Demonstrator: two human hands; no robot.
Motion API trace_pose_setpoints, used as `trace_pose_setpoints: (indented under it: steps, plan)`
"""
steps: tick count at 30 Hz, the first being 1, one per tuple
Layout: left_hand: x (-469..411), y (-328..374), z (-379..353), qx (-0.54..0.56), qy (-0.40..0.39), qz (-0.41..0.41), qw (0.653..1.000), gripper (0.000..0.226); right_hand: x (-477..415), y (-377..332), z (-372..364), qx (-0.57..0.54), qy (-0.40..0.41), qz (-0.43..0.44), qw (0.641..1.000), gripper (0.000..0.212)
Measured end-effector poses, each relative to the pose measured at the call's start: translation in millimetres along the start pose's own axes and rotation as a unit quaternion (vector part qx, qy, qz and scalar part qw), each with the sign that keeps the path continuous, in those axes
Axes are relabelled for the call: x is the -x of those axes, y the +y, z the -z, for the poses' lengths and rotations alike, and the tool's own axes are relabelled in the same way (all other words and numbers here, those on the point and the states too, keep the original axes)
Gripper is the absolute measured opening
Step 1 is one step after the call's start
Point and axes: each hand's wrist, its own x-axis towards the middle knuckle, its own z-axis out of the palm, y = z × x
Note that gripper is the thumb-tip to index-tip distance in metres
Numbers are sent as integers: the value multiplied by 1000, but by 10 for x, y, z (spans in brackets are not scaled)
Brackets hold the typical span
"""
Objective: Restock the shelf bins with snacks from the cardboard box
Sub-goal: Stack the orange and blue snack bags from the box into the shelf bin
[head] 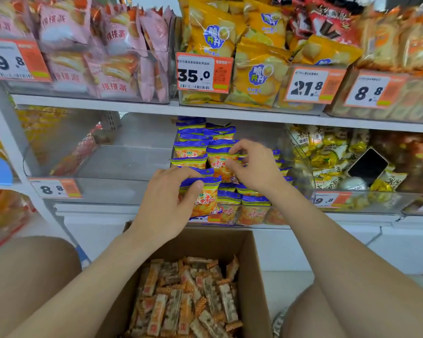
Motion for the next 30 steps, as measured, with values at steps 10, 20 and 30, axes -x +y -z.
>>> trace_pose_setpoints:
  steps: [10, 20, 30]
  plan:
    - [-67, 177, 30, 120, 28, 11, 992, 9, 557, -296, 414, -223, -196, 0, 955, 48]
    - [-89, -111, -96, -96, 10, -1, 995, 45, 421, -65, 325, -182, 39, -118, 975, 32]
    - [-116, -202, -96, -51, -23, 23, 998, 43, 301, -123, 6, -64, 14, -69, 995, 40]
